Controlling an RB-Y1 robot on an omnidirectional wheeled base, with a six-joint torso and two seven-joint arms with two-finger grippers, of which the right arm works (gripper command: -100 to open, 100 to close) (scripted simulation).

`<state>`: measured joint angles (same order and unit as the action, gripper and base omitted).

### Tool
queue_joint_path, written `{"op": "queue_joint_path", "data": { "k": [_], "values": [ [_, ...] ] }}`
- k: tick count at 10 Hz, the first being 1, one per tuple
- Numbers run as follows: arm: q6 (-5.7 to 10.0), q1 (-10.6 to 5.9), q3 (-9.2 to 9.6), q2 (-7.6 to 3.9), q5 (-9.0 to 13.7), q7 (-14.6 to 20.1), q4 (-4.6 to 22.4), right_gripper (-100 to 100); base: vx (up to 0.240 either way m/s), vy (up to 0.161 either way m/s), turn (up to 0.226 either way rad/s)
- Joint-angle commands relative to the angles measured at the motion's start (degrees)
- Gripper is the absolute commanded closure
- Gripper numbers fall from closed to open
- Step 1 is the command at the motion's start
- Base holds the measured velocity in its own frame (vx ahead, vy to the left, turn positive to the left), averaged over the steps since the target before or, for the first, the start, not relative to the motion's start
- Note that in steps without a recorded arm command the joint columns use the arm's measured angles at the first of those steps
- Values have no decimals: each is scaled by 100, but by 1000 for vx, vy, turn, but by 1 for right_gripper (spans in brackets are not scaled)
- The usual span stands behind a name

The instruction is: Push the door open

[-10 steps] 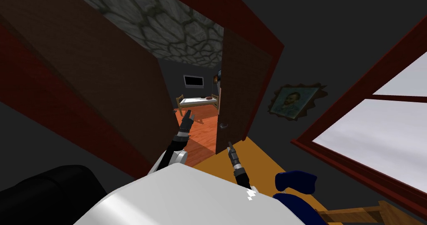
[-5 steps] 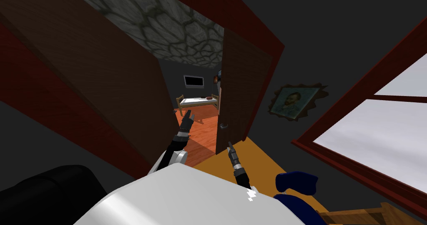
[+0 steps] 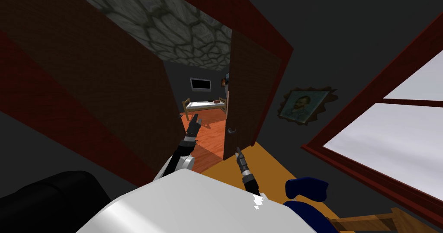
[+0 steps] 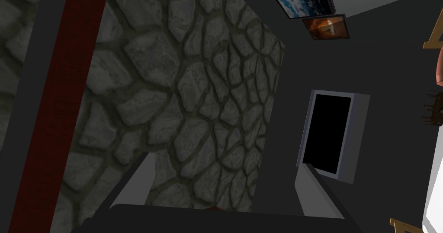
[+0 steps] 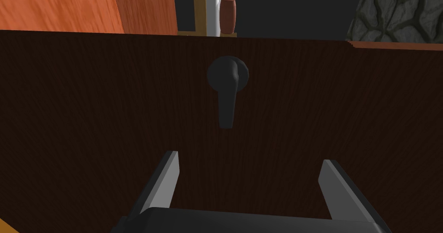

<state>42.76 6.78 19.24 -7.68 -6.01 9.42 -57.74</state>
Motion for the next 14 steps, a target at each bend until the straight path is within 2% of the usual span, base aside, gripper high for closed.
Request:
{"op": "queue_joint_path", "data": {
  "k": [1,9,10,14],
  "values": [
    [3,9,41,-17,-18,26,-10,-100,43,-16,-58],
    [3,9,41,-17,-18,26,-10,-100,7,0,0],
    [27,2,138,-54,-60,80,17,-100,27,-25,-88],
    [27,2,138,-54,-60,80,17,-100,36,-4,-15]
  ]
}}
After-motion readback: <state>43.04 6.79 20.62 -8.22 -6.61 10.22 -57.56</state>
